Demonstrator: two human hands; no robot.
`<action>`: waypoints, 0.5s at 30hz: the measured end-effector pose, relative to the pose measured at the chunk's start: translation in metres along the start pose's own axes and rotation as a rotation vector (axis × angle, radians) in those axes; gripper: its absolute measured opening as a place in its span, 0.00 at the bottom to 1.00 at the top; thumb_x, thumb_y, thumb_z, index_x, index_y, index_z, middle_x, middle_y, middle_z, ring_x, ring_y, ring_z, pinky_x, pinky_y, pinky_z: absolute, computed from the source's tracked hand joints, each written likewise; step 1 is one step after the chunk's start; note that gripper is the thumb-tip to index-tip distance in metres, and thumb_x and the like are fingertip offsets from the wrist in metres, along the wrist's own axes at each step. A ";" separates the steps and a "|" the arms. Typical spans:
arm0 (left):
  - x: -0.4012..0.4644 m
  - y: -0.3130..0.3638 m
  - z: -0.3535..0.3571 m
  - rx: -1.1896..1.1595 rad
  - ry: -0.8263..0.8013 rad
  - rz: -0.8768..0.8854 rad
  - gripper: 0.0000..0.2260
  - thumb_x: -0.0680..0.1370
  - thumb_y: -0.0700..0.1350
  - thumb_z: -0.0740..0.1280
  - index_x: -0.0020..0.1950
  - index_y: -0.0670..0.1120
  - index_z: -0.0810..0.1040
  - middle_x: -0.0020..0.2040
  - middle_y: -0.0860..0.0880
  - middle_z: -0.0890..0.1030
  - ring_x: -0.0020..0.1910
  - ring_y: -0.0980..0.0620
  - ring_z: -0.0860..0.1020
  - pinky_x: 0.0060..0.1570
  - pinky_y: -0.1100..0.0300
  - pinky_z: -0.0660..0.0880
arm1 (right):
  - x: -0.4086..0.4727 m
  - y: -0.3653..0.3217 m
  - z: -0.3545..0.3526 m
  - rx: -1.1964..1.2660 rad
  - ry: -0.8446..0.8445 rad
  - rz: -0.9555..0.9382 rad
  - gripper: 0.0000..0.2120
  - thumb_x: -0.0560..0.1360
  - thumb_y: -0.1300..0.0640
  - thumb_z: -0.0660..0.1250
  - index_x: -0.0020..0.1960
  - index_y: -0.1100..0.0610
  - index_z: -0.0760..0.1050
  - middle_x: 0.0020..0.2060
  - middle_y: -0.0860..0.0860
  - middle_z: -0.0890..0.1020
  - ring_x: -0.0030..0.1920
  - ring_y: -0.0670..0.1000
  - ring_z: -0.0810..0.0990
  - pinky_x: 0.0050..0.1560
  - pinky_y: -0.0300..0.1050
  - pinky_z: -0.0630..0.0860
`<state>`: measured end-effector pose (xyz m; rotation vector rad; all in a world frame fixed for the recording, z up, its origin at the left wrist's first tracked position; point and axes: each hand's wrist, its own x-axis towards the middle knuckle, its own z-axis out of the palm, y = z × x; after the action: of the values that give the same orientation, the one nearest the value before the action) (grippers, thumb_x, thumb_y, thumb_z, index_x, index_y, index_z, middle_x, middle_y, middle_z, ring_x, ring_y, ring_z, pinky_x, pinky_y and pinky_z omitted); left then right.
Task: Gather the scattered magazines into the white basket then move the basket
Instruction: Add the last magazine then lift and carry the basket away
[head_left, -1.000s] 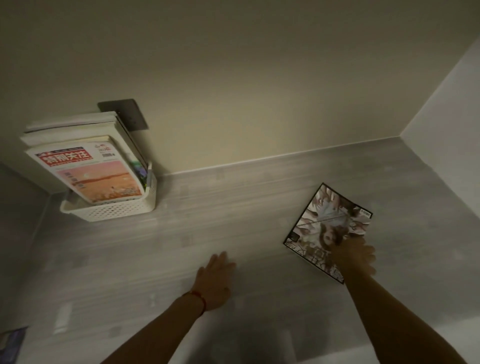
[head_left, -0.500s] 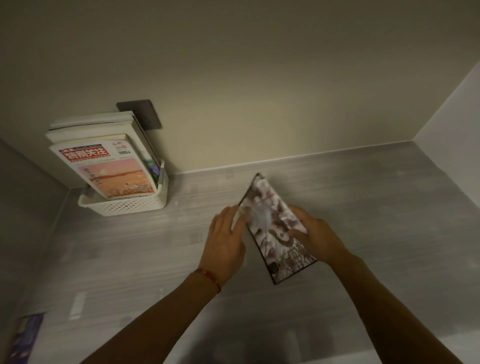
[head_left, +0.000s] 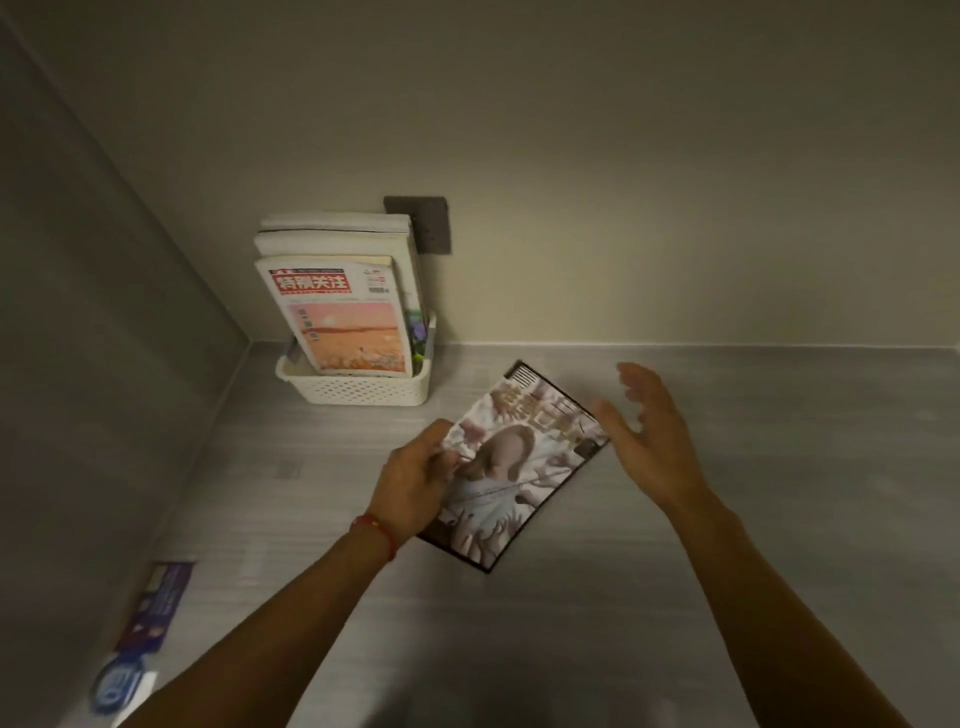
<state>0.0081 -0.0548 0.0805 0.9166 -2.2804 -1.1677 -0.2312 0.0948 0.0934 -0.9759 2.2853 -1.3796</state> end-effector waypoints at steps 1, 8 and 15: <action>0.000 -0.004 -0.013 -0.103 0.042 -0.080 0.07 0.81 0.40 0.63 0.56 0.48 0.78 0.47 0.46 0.84 0.46 0.48 0.82 0.48 0.52 0.80 | -0.002 0.001 0.011 0.074 -0.059 0.154 0.30 0.74 0.41 0.69 0.73 0.45 0.63 0.68 0.47 0.73 0.64 0.47 0.74 0.60 0.43 0.70; 0.014 -0.029 -0.103 -0.463 0.068 -0.111 0.11 0.82 0.38 0.61 0.62 0.48 0.77 0.52 0.49 0.84 0.51 0.52 0.81 0.44 0.57 0.81 | -0.011 -0.036 0.118 0.488 -0.515 0.030 0.23 0.77 0.54 0.69 0.70 0.45 0.69 0.59 0.48 0.83 0.58 0.50 0.83 0.56 0.42 0.80; 0.083 -0.058 -0.182 -0.265 0.365 -0.014 0.07 0.79 0.39 0.68 0.50 0.51 0.82 0.41 0.52 0.84 0.41 0.57 0.83 0.42 0.67 0.77 | 0.075 -0.130 0.174 0.047 -0.081 -0.283 0.05 0.75 0.51 0.70 0.47 0.51 0.82 0.40 0.44 0.85 0.40 0.40 0.83 0.38 0.31 0.76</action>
<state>0.0844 -0.2396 0.1397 0.9533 -1.7865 -1.1644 -0.1355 -0.1116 0.1260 -1.3554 2.1067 -1.4628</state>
